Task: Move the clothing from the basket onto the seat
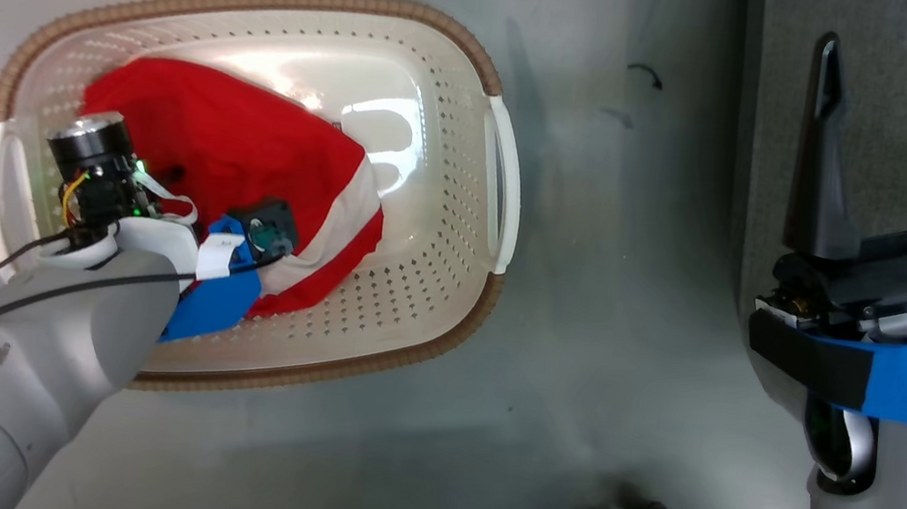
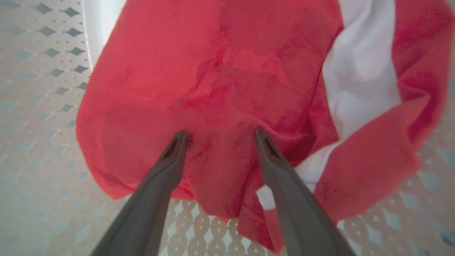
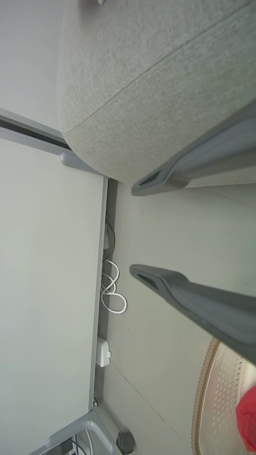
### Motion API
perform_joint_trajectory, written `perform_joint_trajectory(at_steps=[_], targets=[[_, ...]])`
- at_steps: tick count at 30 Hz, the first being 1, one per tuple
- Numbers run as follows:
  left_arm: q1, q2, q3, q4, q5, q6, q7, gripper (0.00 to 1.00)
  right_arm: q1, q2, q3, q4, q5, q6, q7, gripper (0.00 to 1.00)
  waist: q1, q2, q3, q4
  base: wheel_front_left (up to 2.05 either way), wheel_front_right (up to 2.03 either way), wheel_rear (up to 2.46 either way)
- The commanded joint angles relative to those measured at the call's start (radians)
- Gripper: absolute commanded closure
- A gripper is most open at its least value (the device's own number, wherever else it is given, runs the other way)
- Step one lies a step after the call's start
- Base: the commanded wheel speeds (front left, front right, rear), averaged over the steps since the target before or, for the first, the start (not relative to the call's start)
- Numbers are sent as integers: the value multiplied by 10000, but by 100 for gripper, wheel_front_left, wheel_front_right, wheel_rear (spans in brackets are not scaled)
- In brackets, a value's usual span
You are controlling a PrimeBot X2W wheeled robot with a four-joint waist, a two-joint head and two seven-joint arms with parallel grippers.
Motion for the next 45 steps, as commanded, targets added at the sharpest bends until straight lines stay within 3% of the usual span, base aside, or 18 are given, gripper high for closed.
perform_joint_trajectory(at_steps=[1,20,21,22,23,35,45], targets=[[-246,20,-27,116,59,-7,128,0,-167,5,28,-171,-59,1,-38,0,-1,0,298,-131,0,0,0],[-864,-455,-28,669,-7,-5,538,0,454,7,-90,-1696,-400,3,-36,0,-1,0,1302,-358,0,0,0],[-882,-450,-30,695,-43,-7,543,12,475,7,-105,-1754,-410,1,-36,0,-1,0,1316,-350,0,0,0],[-879,-449,-28,709,-18,-4,520,61,492,7,-106,-1789,-426,3,-36,0,-1,0,1328,-347,0,0,0],[-885,-449,-30,718,32,-2,455,100,507,7,-108,-1808,-446,1,-36,0,-1,0,1337,-345,0,0,0],[-1086,-723,-27,605,-204,16,-291,100,131,7,-133,-1682,-414,1,-36,0,-1,0,986,-185,0,0,0],[-655,-867,-26,108,-1120,15,-2067,100,131,4,-150,-1077,-512,1,-36,0,-1,0,-395,263,0,0,0]])
